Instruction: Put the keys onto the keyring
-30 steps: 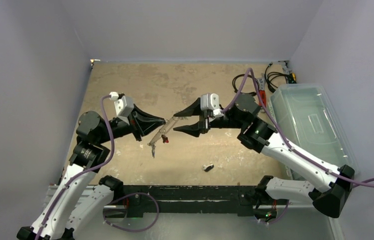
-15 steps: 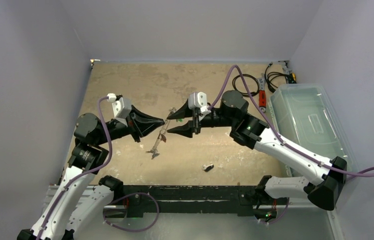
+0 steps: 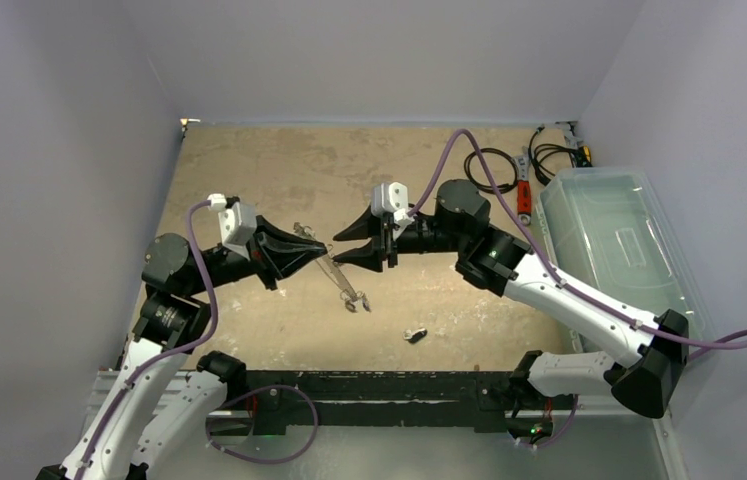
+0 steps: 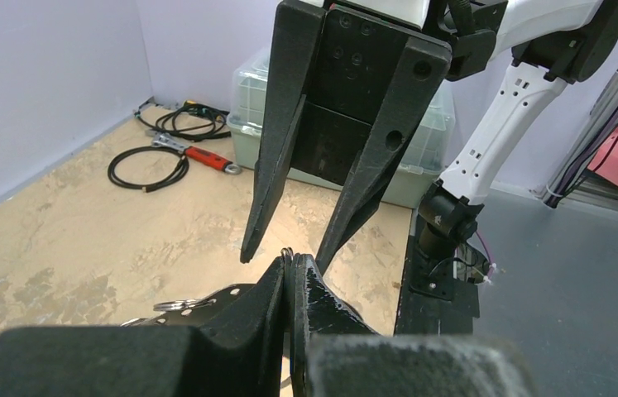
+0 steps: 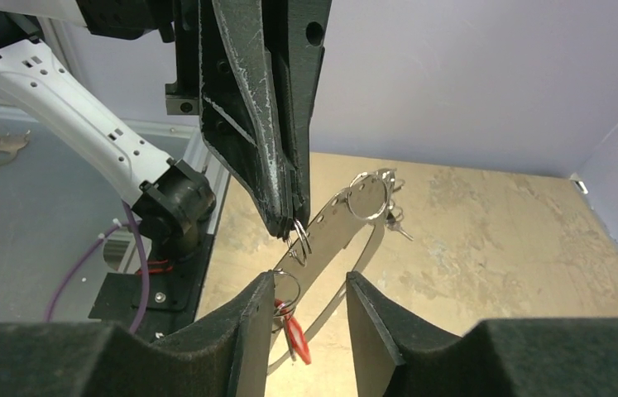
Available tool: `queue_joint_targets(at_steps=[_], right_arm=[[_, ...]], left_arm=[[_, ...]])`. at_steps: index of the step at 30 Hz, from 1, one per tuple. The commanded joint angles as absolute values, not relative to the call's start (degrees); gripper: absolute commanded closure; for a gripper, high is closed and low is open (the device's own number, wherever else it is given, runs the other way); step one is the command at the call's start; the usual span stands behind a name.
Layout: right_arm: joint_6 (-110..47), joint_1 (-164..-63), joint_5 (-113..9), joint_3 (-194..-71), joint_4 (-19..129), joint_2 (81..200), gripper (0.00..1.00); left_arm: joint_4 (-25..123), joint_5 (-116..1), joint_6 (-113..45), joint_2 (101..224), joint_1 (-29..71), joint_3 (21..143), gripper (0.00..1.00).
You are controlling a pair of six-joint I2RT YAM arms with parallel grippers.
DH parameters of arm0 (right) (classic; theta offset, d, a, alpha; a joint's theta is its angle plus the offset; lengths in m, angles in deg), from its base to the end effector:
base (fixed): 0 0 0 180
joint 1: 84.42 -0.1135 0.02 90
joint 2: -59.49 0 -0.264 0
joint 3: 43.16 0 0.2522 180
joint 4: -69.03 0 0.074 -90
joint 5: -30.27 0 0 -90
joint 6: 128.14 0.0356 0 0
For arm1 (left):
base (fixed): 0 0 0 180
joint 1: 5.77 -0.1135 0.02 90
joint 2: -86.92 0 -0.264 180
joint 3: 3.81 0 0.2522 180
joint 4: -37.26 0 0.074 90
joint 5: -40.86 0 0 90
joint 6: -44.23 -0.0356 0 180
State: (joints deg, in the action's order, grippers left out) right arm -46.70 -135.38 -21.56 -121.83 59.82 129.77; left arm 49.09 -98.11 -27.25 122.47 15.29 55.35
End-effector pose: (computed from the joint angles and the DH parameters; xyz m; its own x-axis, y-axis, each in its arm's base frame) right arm 0.1608 0.2332 0.3974 0.1399 -0.0133 -0.9901 -0.9900 0.0134 -0.1401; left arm 0.1132 -0.0724 0.3879 -0.1132 -0.1799 -0.9772 0.9377 0.3060 -0.1649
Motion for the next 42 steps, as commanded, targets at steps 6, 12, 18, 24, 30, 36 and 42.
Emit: queue_joint_targets(at_steps=[6,12,18,24,30,36,42], right_arm=[[-45.3,-135.74,-16.58,-123.65,63.38,128.06,0.61],[-44.85,-135.75,-17.27,-123.76,64.25,128.93,0.62],[-44.32,-135.85,-18.07,-124.05,65.16,130.02,0.67],[-43.96,-135.93,-17.73,-124.12,66.07,130.96,0.72],[-43.94,-136.01,-17.4,-124.5,66.77,131.98,0.9],[-44.75,-136.01,-17.58,-123.79,67.22,131.08,1.0],[-46.28,-136.01,-21.44,-123.85,64.29,129.62,1.0]], left_arm=[[45.56,-98.52,-26.59,122.17,14.89,55.48,1.0],[45.27,-98.61,-26.36,122.25,14.89,55.4,1.0],[45.13,-98.78,-26.24,122.25,14.81,55.33,1.0],[45.04,-98.93,-26.21,122.34,14.8,55.32,1.0],[45.18,-98.87,-26.28,122.28,14.71,55.22,1.0],[46.44,-98.26,-27.44,122.05,14.69,55.4,1.0],[53.44,-95.21,-33.51,119.48,14.8,56.86,0.47]])
